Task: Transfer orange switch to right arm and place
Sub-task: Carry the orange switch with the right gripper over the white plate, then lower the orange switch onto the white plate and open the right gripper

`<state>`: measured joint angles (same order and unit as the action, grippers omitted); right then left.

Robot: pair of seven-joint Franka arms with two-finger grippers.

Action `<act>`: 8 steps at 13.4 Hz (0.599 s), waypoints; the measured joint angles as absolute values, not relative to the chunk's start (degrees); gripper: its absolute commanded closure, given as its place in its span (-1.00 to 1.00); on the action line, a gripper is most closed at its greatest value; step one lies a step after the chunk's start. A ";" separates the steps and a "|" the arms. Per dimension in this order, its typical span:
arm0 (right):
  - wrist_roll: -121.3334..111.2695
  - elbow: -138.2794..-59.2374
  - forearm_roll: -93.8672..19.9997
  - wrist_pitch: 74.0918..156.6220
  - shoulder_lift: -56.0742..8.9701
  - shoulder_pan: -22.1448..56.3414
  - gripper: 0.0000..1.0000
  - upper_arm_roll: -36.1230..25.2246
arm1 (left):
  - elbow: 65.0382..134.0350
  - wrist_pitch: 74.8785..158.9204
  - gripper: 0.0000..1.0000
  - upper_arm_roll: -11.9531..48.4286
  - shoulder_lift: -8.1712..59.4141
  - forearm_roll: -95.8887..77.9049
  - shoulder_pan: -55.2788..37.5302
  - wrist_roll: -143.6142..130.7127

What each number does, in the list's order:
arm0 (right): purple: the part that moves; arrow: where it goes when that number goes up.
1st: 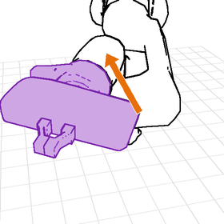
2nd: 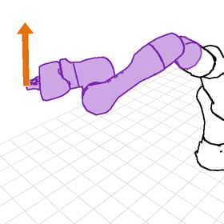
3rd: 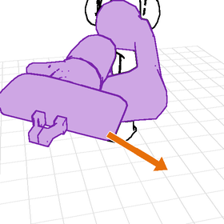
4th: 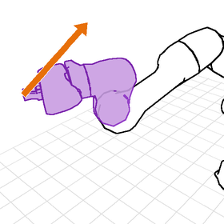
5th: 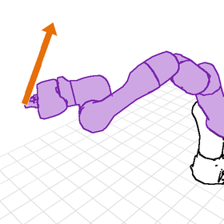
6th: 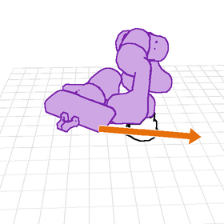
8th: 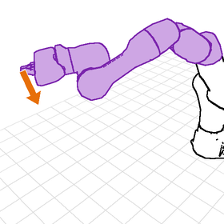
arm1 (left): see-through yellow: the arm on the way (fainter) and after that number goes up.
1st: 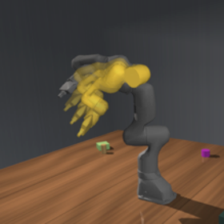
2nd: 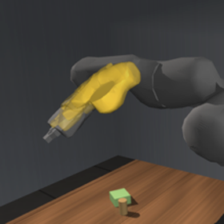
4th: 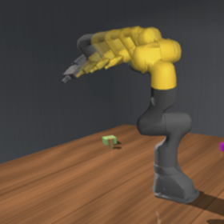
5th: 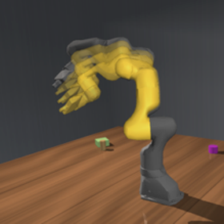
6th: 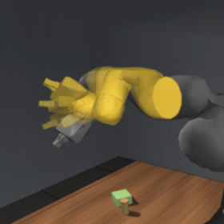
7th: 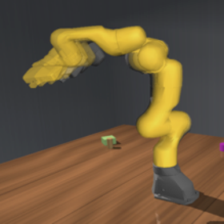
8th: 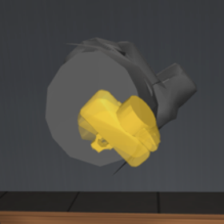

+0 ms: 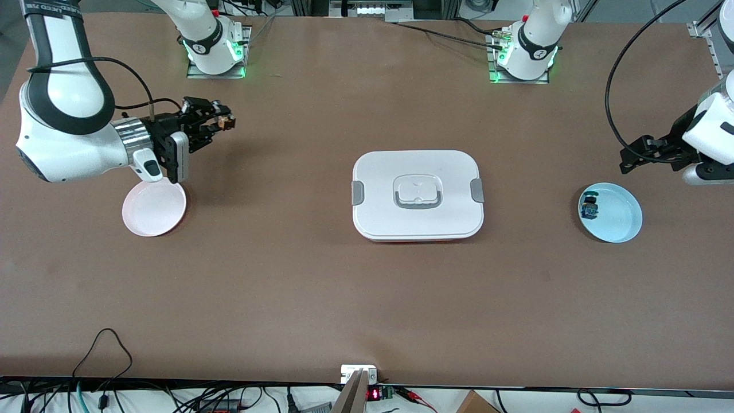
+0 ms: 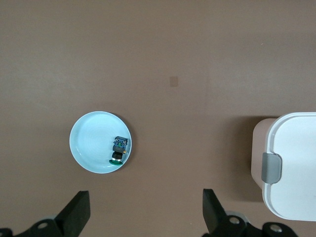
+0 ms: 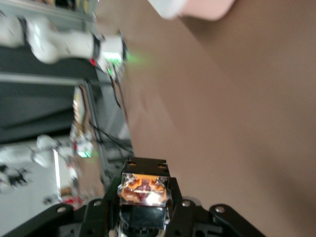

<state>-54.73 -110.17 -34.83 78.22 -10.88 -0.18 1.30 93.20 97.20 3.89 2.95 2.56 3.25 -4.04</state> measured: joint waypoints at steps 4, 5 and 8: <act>-63.21 -109.70 -19.07 80.18 -10.88 -0.85 0.90 1.23 | 92.73 96.94 -1.00 3.92 3.01 2.56 2.72 -4.05; -64.32 -109.66 -16.63 81.09 -10.88 -0.91 0.90 1.22 | 92.70 96.94 -1.00 3.93 3.01 2.53 2.51 -4.05; -65.29 -109.66 -7.97 85.89 -10.96 -1.33 0.90 1.22 | 92.69 96.95 -1.00 3.92 3.03 2.12 2.37 -4.10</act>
<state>-65.29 -109.66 -7.97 85.89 -10.96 -1.33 1.22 92.69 96.95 3.92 3.03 2.12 2.37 -4.10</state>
